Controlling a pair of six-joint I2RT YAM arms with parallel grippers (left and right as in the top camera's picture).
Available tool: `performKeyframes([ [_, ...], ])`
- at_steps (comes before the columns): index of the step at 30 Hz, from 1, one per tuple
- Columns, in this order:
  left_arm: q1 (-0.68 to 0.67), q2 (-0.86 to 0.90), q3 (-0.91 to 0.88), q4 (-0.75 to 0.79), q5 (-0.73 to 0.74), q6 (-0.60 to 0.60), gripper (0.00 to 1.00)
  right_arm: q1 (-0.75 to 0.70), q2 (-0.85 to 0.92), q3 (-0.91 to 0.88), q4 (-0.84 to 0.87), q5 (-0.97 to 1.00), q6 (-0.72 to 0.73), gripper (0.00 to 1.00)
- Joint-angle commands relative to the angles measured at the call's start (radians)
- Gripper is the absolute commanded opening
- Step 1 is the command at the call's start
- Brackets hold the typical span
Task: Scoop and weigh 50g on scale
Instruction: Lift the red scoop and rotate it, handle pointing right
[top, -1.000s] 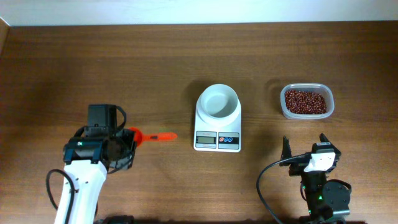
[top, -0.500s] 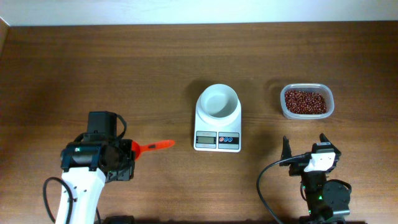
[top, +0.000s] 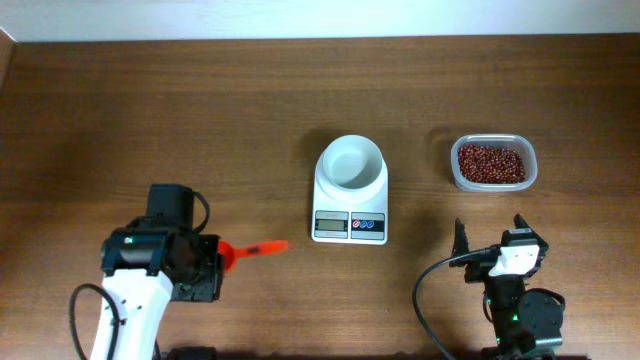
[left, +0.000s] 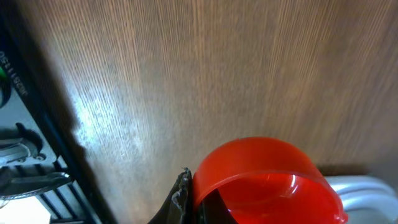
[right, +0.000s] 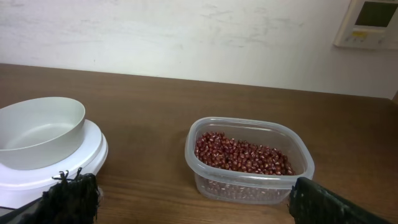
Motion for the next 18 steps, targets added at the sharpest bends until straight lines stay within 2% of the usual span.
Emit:
performKeyframes([
  [1,-0.050,-0.013,0.000,-0.002,0.019,-0.010,0.00,-0.007,-0.010,-0.013,0.003,-0.003,0.005,0.99],
  [18,-0.058,-0.013,0.000,0.110,-0.023,-0.019,0.00,-0.007,-0.010,-0.013,0.003,-0.003,0.004,0.99],
])
